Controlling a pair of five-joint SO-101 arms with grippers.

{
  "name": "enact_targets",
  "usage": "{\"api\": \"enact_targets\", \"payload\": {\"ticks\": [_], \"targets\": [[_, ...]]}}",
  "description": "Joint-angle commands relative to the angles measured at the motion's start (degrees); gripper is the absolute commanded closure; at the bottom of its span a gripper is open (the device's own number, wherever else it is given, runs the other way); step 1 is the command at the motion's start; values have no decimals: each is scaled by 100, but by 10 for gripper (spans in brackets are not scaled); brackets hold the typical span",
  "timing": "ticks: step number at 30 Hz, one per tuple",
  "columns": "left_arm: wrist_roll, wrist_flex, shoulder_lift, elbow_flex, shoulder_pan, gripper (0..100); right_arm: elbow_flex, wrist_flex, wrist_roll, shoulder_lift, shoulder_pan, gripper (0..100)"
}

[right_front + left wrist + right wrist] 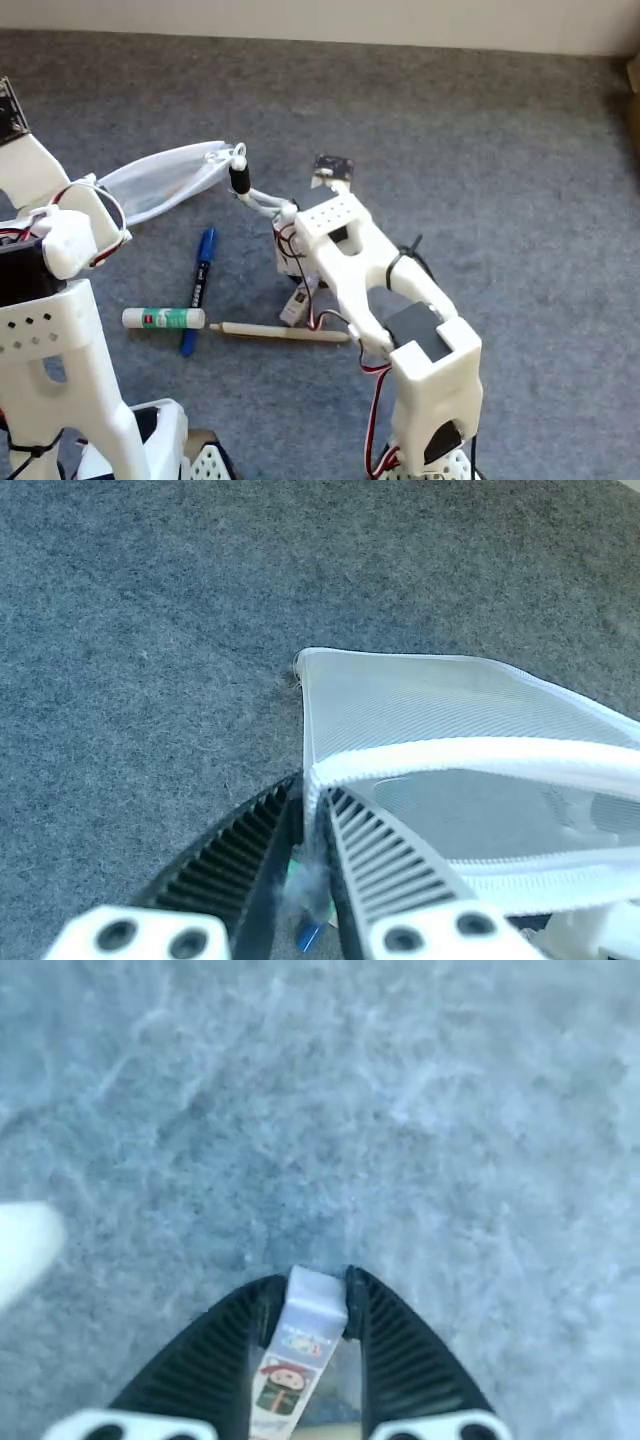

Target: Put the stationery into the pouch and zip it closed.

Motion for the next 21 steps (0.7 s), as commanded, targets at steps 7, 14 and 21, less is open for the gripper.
{"api": "enact_targets", "payload": {"ticks": [7,14,21], "targets": [[9,26,-40,-110,-66,993,-1051,1086,132,-374,101,993],[9,26,-40,-119,-66,993,-1051,1244,809,-382,101,993],[9,26,-40,-119,-66,993,-1015,1244,835,-804,75,993]]}}
